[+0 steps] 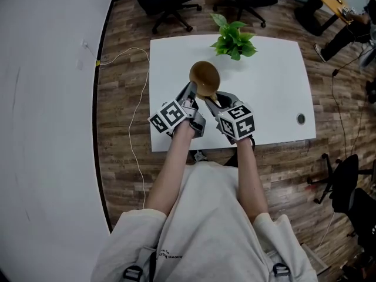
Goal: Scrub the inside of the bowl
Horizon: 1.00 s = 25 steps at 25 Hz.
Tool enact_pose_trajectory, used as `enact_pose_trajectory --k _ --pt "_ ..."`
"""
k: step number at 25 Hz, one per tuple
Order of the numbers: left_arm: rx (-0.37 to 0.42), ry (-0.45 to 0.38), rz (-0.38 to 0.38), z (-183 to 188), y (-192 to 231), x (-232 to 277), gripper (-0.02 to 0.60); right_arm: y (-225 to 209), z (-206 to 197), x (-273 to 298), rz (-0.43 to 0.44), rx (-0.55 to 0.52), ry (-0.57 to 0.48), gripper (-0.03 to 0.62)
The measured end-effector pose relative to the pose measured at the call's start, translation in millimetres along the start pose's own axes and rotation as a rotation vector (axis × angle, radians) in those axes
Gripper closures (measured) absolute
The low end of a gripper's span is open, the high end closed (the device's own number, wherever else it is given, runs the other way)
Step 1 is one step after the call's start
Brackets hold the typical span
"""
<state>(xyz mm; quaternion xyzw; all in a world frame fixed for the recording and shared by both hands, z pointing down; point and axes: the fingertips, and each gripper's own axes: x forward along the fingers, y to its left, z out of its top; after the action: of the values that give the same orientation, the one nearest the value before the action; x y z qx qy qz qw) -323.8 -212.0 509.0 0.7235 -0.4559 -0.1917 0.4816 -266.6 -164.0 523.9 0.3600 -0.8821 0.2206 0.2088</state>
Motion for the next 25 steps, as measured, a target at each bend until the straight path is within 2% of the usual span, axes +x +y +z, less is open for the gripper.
enact_pose_trajectory --k 7,12,19,25 --pt "-0.008 0.007 -0.014 -1.1 -3.3 -0.3 0.566 6.1 -1.9 8.0 0.033 -0.004 0.018 0.479" --pt "0.055 0.009 0.038 5.8 12.4 -2.8 0.568 4.5 -5.3 5.8 0.051 -0.026 0.055 0.478" --pt "0.131 0.025 0.105 8.4 34.8 -7.0 0.568 -21.1 -5.4 -9.6 -0.031 -0.014 0.062 0.479" --pt "0.213 0.078 0.165 -9.0 48.5 -11.0 0.566 -39.3 -8.0 -23.8 -0.098 -0.009 0.064 0.478"
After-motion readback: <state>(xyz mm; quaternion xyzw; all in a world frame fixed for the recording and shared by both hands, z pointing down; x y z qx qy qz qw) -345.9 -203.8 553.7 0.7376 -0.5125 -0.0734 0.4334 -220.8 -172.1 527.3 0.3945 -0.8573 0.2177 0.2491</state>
